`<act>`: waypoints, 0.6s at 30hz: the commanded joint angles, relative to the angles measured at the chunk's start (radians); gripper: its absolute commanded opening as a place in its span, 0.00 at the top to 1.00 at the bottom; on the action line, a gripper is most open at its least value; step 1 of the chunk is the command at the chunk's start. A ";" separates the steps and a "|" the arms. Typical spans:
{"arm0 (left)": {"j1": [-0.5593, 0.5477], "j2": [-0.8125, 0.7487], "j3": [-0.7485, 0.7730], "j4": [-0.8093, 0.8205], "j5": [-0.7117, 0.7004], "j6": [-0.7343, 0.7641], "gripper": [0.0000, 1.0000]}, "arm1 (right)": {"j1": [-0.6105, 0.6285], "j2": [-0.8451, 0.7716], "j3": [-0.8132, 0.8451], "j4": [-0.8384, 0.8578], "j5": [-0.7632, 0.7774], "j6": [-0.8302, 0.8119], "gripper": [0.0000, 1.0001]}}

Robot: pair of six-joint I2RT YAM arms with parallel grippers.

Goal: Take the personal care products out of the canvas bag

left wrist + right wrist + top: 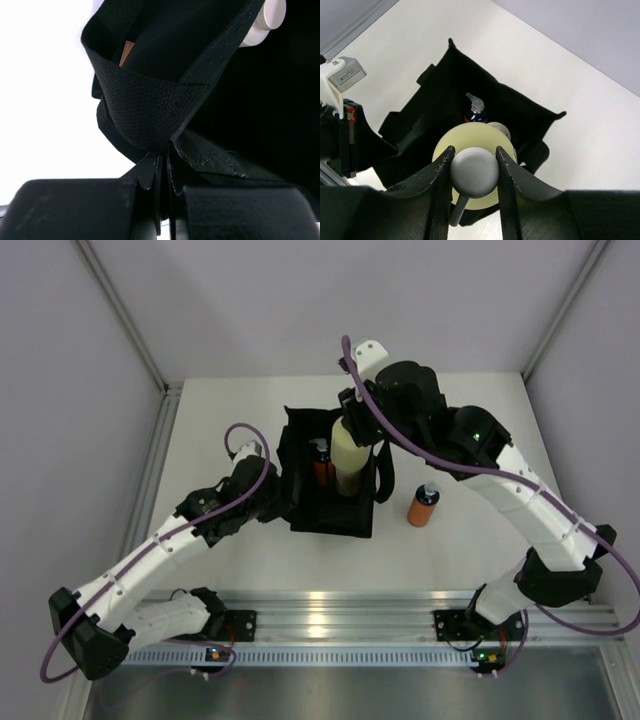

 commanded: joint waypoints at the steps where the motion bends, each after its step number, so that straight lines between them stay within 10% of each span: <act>1: -0.001 -0.003 -0.009 -0.005 -0.032 -0.009 1.00 | 0.008 -0.111 0.104 0.121 0.092 -0.026 1.00; 18: -0.001 -0.048 -0.028 -0.006 -0.037 -0.016 1.00 | -0.248 -0.220 0.045 0.080 0.052 -0.024 1.00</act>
